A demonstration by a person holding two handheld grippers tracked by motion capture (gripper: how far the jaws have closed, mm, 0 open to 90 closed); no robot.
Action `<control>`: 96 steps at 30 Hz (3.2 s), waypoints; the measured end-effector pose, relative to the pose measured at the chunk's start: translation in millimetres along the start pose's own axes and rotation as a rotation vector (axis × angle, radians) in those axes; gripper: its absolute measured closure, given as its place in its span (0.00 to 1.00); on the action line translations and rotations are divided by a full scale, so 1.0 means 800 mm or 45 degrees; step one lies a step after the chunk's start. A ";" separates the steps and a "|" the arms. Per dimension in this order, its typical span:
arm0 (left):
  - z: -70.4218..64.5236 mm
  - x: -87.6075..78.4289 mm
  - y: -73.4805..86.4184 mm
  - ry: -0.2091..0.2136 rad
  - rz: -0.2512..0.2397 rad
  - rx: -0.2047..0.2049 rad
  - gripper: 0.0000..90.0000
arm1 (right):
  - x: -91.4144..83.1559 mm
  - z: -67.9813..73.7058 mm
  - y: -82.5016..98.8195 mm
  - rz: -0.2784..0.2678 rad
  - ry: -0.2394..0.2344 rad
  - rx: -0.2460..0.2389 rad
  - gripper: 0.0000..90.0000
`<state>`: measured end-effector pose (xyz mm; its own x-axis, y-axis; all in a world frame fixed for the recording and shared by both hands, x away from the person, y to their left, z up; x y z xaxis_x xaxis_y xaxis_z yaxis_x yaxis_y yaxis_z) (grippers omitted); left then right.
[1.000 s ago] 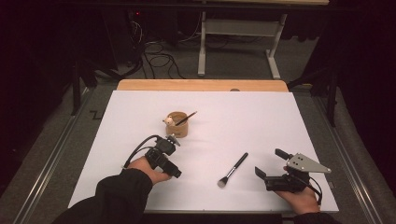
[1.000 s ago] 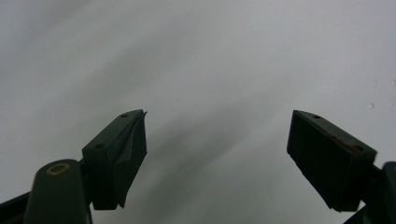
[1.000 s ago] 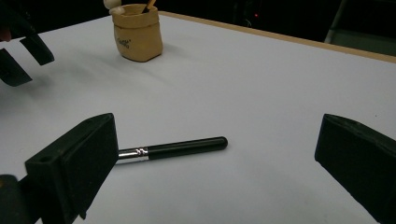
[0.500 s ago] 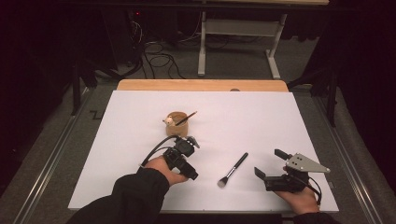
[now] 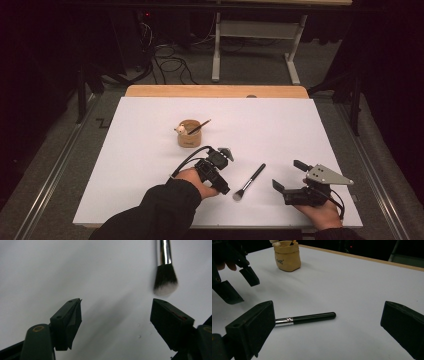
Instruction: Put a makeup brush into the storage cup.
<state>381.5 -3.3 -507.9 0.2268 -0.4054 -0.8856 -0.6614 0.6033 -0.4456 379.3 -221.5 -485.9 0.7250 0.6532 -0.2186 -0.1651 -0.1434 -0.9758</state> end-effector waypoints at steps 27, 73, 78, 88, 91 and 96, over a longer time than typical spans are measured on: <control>-0.052 0.036 -0.042 0.064 -0.024 0.071 0.44 | -0.001 -0.002 -0.001 -0.005 0.010 0.005 0.00; -0.059 0.056 -0.052 0.010 -0.026 0.068 0.74 | -0.001 -0.001 -0.002 -0.009 -0.001 -0.003 0.00; -0.060 0.058 -0.052 0.005 -0.017 0.065 0.76 | -0.001 0.000 -0.002 -0.008 -0.001 0.000 0.00; -0.059 0.060 -0.052 -0.030 -0.004 0.092 0.85 | -0.001 -0.001 -0.002 -0.009 0.000 -0.001 0.00; -0.057 0.060 -0.051 -0.046 -0.017 0.107 0.86 | -0.001 -0.001 -0.002 -0.009 -0.001 -0.005 0.00; -0.051 0.055 -0.052 -0.058 -0.033 0.119 0.86 | -0.001 -0.001 -0.002 -0.009 0.000 -0.005 0.00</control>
<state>390.1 -74.2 -523.2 0.2765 -0.3915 -0.8776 -0.5858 0.6553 -0.4769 379.7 -222.1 -484.5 0.7261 0.6542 -0.2115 -0.1574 -0.1414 -0.9774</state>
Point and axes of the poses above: each handheld gripper's, and its own axes: x roughly forward along the jaws, y roughly out of its underside, z roughly to its left, the point moved 8 cm from there along x, roughly forward along the jaws, and after that the axes turned 11 degrees about -z, right-handed, at the moved point
